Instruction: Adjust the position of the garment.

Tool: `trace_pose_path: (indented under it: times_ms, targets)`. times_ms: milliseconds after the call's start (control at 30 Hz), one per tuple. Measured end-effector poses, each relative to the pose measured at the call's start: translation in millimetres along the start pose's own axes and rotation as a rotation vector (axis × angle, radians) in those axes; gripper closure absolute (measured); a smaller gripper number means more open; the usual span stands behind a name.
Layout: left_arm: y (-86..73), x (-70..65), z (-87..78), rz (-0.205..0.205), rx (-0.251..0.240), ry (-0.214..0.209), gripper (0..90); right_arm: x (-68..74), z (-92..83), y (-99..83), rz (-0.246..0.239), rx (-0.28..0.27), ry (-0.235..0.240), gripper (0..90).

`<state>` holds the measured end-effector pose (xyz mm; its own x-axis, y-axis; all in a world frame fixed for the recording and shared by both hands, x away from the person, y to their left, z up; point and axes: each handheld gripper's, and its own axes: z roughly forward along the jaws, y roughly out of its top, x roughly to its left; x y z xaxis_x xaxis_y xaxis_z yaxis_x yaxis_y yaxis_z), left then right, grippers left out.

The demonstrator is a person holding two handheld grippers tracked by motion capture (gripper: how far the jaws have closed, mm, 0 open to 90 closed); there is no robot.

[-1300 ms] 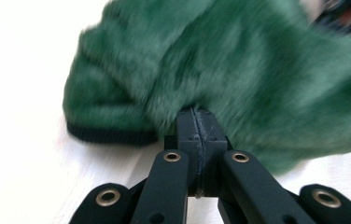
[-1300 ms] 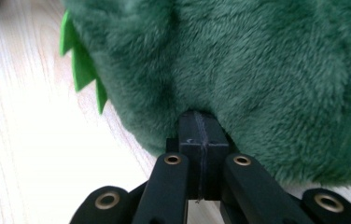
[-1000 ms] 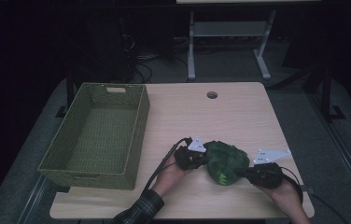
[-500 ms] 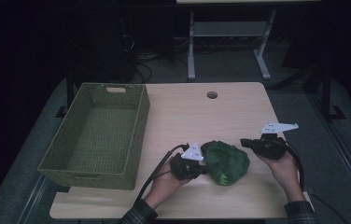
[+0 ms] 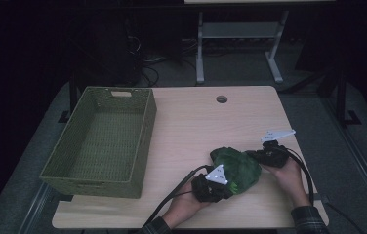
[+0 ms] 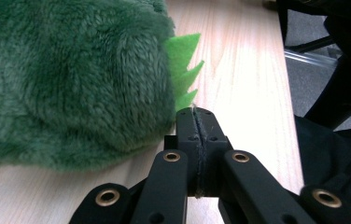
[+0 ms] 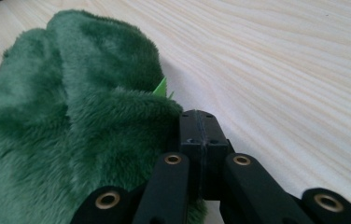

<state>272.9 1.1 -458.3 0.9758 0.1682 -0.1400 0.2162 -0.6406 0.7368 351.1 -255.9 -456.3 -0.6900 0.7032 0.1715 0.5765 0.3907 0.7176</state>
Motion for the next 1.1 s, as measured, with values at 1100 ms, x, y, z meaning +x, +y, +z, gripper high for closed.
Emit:
trace_pose_path:
  times_ms: [1100]
  targets:
    - [-34.1, 56.1, -58.1, -0.066, 0.046, 0.19, 70.4, 32.1, -29.9, -40.7, -0.027, -0.023, -0.03, 71.2]
